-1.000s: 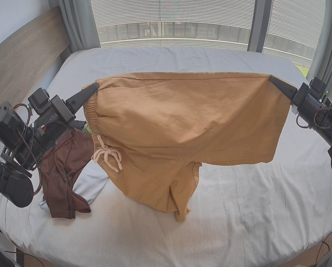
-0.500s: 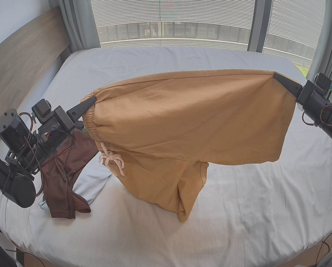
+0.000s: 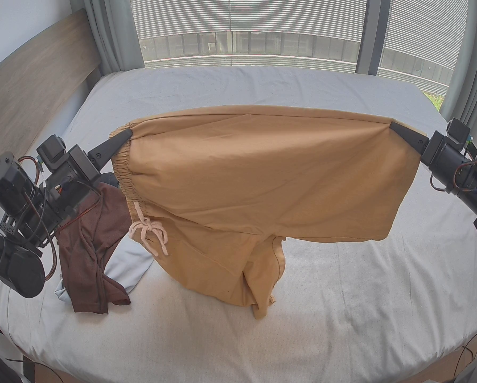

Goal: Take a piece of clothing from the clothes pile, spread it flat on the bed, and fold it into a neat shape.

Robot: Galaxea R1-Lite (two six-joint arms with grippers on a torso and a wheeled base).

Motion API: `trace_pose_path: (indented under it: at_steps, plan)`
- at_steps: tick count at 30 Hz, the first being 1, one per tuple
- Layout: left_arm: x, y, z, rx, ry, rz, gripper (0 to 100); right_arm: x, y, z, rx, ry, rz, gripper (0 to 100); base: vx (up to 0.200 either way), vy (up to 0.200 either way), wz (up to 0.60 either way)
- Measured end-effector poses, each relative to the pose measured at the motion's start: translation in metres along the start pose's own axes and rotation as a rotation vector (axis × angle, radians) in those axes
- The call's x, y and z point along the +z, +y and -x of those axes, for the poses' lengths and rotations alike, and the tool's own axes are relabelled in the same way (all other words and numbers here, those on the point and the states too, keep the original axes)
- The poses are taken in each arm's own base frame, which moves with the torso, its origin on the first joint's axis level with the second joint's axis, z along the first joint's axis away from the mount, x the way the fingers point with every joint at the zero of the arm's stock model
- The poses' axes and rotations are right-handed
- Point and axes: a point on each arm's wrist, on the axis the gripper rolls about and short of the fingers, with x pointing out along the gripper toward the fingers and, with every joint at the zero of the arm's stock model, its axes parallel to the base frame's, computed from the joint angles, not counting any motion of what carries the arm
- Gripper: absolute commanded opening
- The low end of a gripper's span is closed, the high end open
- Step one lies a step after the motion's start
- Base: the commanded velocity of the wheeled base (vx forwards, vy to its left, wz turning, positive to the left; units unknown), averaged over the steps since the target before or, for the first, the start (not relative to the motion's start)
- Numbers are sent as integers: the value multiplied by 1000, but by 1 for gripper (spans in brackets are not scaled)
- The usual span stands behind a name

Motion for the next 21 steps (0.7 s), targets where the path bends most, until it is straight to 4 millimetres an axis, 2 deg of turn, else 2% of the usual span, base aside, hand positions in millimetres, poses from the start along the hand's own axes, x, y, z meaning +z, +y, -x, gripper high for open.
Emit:
trace_pose_path:
  at_steps: [10,21]
  plan:
    - [6,-7,0,-20,-19,-14,0,-3,-4,-3,3,-6,0,0,0,0,0]
    - [11,-16,1,-45,-35,-25,0,7,0,-7,24,-40,2,0,0,0,0]
